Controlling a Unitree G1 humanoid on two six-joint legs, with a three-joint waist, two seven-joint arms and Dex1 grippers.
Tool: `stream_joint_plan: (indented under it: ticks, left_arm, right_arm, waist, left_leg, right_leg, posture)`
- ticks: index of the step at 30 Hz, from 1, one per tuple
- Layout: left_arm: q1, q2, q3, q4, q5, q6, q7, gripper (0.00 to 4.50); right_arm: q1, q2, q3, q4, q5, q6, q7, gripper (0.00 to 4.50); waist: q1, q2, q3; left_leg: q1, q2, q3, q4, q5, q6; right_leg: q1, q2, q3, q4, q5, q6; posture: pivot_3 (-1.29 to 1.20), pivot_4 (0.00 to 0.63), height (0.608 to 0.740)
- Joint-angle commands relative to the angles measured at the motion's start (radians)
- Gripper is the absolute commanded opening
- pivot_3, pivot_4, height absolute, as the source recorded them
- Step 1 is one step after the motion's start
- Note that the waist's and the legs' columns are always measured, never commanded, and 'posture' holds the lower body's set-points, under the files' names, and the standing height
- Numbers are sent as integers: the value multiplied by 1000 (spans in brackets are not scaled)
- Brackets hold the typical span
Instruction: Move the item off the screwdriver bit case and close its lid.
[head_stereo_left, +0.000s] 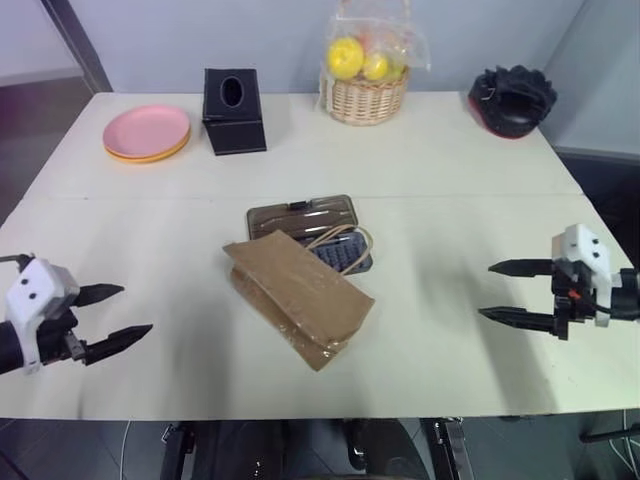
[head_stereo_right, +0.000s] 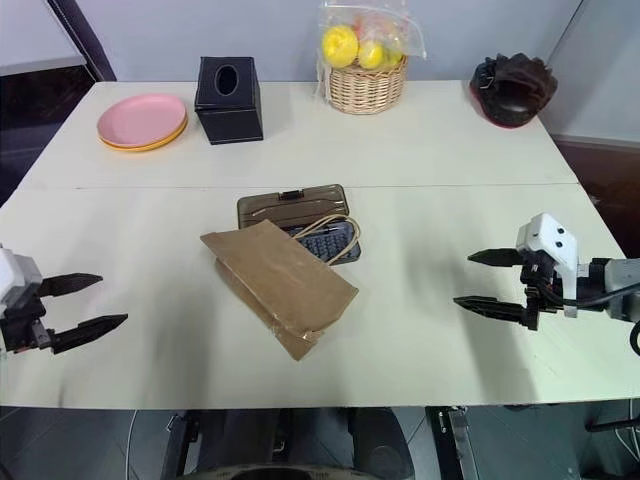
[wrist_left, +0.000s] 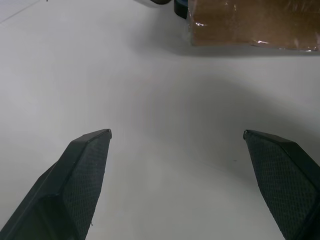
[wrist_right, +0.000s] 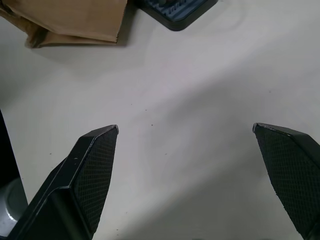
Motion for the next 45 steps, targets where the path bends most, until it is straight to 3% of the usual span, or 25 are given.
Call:
stream_joint_plan:
  ticks: [1,10,15,21,28,31,35,45]
  left_arm:
    - [-8,10,8,-4,17,-27,0,4424]
    - [-86,-3,-28,29,41,-35,62,4424]
    - [-133,-6,-30,-58,-106,85,39,4424]
    - [-104,111,-18,-188,-250,201,-122,4424]
    - [-162,234,-94,-106,-216,158,-250,4424]
    - [-195,258,-147,-42,-162,102,-283,4424]
    - [-228,260,-164,13,-136,74,-301,4424]
    - [-204,250,-129,20,-114,72,-317,4424]
  right_arm:
    - [-1,5,-20,-26,0,-10,-10,4500]
    - [25,25,-13,-66,-23,-29,-55,4500]
    - [-27,34,-16,-116,18,47,-108,4500]
    - [-97,54,16,-451,221,224,-187,4500]
    - [-167,158,217,-660,321,370,-386,4500]
    - [-179,199,362,-659,225,332,-404,4500]
    - [-165,247,604,-576,-74,113,-426,4500]
    - [-200,412,716,-373,-328,-123,-478,4500]
  waist:
    - [0,0,0]
    - [-1,0,0]
    - [-1,0,0]
    - [-2,0,0]
    - [1,0,0]
    - [0,-1,-1]
    - [-3,-1,-1]
    - [-3,-2,-1]
  left_leg:
    - [0,0,0,0,0,0]
    - [0,0,2,0,0,0]
    - [1,0,2,2,0,0]
    - [1,1,-2,1,0,0]
    - [1,0,-1,2,0,0]
    - [0,0,-1,2,0,0]
    - [0,-1,1,2,0,0]
    - [0,-1,2,3,0,0]
  right_leg:
    - [0,0,0,0,0,0]
    - [0,0,0,1,0,1]
    - [1,0,0,1,1,2]
    - [0,1,0,2,2,4]
    - [0,1,-1,2,0,0]
    - [0,1,-1,2,0,0]
    - [0,2,-1,2,0,0]
    - [-1,2,-1,4,2,3]
  posture:
    - [0,150,740]
    - [0,150,740]
    - [0,150,740]
    - [0,150,740]
    - [0,150,740]
    - [0,150,740]
    - [0,150,740]
    - [0,150,740]
